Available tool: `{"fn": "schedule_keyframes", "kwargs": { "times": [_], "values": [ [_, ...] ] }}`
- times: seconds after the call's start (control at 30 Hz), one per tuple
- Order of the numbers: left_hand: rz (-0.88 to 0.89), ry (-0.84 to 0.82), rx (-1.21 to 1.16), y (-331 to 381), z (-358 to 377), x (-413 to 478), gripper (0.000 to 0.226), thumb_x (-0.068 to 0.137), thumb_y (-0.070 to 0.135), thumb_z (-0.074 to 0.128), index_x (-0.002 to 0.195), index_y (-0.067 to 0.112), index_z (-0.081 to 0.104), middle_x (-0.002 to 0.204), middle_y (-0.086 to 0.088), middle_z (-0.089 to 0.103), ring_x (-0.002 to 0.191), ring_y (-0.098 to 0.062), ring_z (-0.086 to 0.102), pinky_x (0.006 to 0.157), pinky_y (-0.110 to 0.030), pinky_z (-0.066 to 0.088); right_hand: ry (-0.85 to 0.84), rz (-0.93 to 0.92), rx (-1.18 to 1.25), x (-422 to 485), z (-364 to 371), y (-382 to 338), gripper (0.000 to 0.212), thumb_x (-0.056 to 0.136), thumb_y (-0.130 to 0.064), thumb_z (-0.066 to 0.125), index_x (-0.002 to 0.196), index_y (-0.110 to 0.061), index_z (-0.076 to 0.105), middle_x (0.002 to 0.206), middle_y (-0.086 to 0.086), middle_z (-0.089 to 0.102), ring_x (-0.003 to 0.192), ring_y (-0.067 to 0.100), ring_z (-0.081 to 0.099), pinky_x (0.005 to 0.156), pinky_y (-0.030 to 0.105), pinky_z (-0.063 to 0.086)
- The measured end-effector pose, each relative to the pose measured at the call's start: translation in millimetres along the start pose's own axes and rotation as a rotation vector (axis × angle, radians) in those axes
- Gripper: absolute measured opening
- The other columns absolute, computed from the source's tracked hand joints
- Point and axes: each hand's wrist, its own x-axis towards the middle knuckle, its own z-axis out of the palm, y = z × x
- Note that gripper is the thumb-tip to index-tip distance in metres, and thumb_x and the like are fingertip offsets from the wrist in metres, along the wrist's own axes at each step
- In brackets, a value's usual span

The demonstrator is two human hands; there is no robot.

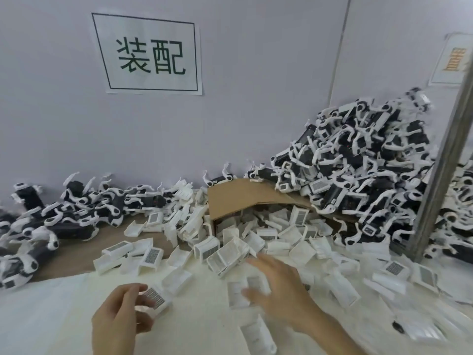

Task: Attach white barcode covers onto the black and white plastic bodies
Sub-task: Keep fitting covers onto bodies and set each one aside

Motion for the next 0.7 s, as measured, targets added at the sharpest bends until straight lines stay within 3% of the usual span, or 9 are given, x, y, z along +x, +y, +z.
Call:
{"fn": "schedule_keyframes", "kwargs": {
  "times": [0.03, 0.1, 0.27, 0.47, 0.6, 0.7],
  "values": [
    [-0.001, -0.004, 0.002, -2.1, 2.3, 0.8, 0.024, 0.101, 0.006, 0.05, 0.085, -0.002, 0.067, 0.061, -0.017, 0.064, 0.032, -0.021, 0.046, 0.04, -0.027, 0.046, -0.02, -0.014, -0.153, -3.6, 8.8, 6.5, 0.068, 0.083, -0.066, 0.054, 0.146, -0.042, 0.041, 0.157, -0.02, 0.028, 0.147, 0.003, 0.021, 0.122, 0.034, 0.012],
    [-0.01, -0.011, 0.02, -7.5, 1.2, 1.8, 0.024, 0.1, 0.007, 0.051, 0.083, 0.002, 0.067, 0.059, -0.012, 0.066, 0.034, -0.021, 0.048, 0.05, -0.03, 0.045, 0.022, -0.037, -0.246, -2.2, 16.0, 7.0, 0.066, 0.083, -0.064, 0.053, 0.144, -0.043, 0.043, 0.158, -0.019, 0.028, 0.146, 0.005, 0.022, 0.117, 0.031, 0.013],
    [0.029, -0.015, 0.094, -14.3, -1.4, -0.4, 0.025, 0.099, 0.009, 0.052, 0.08, 0.009, 0.068, 0.065, -0.005, 0.07, 0.04, -0.016, 0.053, 0.05, -0.028, 0.041, 0.091, -0.079, -0.32, -2.6, 16.6, 5.1, 0.04, 0.089, -0.053, 0.057, 0.128, -0.043, 0.059, 0.114, -0.028, 0.062, 0.113, 0.0, 0.047, 0.094, 0.024, 0.025],
    [0.023, -0.026, 0.146, -12.6, 2.6, -8.6, 0.025, 0.097, 0.009, 0.053, 0.077, 0.01, 0.068, 0.066, -0.005, 0.07, 0.045, -0.012, 0.049, 0.05, -0.028, 0.04, 0.113, -0.071, -0.194, -7.1, 9.4, 2.4, 0.026, 0.086, -0.026, 0.071, 0.103, -0.045, 0.068, 0.075, -0.026, 0.062, 0.076, 0.0, 0.056, 0.088, 0.012, 0.026],
    [0.03, -0.053, 0.231, -11.1, 9.6, -5.1, 0.025, 0.094, 0.011, 0.054, 0.075, 0.015, 0.069, 0.065, 0.0, 0.071, 0.045, -0.011, 0.046, 0.055, -0.03, 0.037, 0.19, -0.042, -0.052, -10.9, 10.7, 5.3, 0.042, 0.082, -0.007, 0.074, 0.095, -0.047, 0.069, 0.067, -0.024, 0.063, 0.074, 0.004, 0.059, 0.078, 0.022, 0.045],
    [-0.045, -0.137, 0.203, -4.6, 13.4, 13.5, 0.022, 0.094, 0.009, 0.051, 0.079, 0.009, 0.067, 0.062, -0.002, 0.069, 0.04, -0.014, 0.047, 0.042, -0.022, 0.036, 0.302, -0.05, 0.06, -9.9, 10.4, 4.3, 0.049, 0.076, 0.004, 0.079, 0.098, -0.04, 0.071, 0.07, -0.019, 0.065, 0.077, -0.001, 0.063, 0.069, 0.006, 0.044]
  ]
}}
